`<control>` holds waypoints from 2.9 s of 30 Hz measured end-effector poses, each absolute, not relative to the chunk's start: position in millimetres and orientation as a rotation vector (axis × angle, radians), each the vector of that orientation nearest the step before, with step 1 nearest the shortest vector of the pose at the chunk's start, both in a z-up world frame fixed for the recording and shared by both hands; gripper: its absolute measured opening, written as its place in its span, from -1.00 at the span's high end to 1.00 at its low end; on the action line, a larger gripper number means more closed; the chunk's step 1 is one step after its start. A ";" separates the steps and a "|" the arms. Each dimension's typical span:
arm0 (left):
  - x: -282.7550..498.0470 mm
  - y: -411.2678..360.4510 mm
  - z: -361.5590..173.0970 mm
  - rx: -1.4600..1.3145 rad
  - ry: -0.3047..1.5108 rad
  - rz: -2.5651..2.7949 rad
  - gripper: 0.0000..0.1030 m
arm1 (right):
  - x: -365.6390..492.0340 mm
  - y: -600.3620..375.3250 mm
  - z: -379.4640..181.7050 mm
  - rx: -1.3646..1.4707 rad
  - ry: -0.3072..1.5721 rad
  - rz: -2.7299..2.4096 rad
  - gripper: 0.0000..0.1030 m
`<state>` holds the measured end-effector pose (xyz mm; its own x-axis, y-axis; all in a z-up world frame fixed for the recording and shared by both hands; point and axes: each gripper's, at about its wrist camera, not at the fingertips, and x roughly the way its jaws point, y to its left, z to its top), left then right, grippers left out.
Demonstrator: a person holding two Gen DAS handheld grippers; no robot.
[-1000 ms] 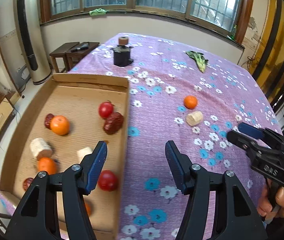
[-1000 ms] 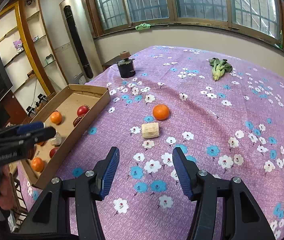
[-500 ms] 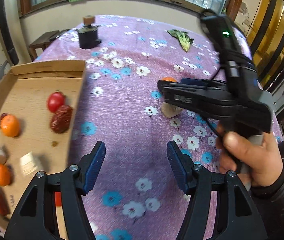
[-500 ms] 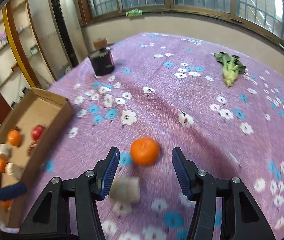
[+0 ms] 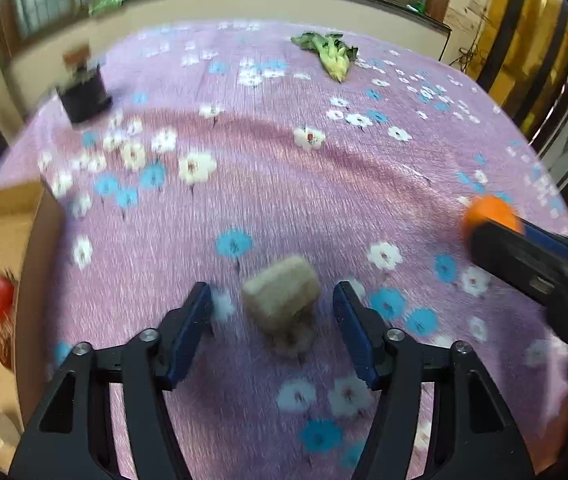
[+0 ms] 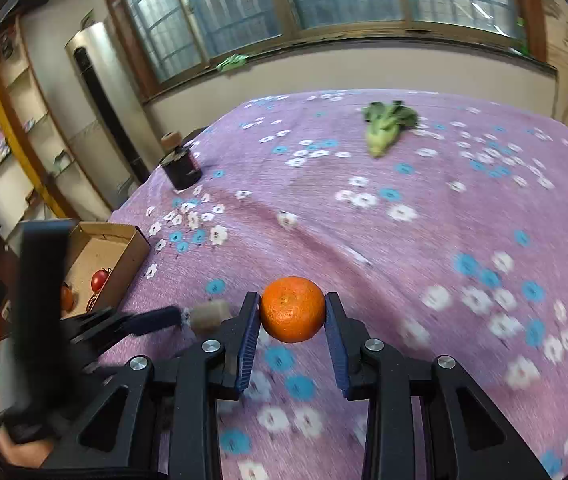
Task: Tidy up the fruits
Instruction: 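Grasp a beige round block with the left tool while the right tool grasps a mandarin orange, then carry the beige block and the orange over the cardboard tray with both tools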
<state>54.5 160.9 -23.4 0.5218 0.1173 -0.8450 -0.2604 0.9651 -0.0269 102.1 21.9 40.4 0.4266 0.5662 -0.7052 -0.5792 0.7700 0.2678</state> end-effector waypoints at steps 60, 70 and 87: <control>-114.1 225.6 38.7 -0.228 0.810 0.435 0.32 | -39.8 80.4 68.4 -0.135 0.828 0.930 0.37; -118.7 247.0 37.9 -0.252 0.810 0.467 0.32 | -40.1 101.5 67.4 -0.162 0.832 0.961 0.37; -121.5 287.7 37.7 -0.266 0.821 0.534 0.32 | -29.6 157.0 64.9 -0.201 0.836 1.025 0.37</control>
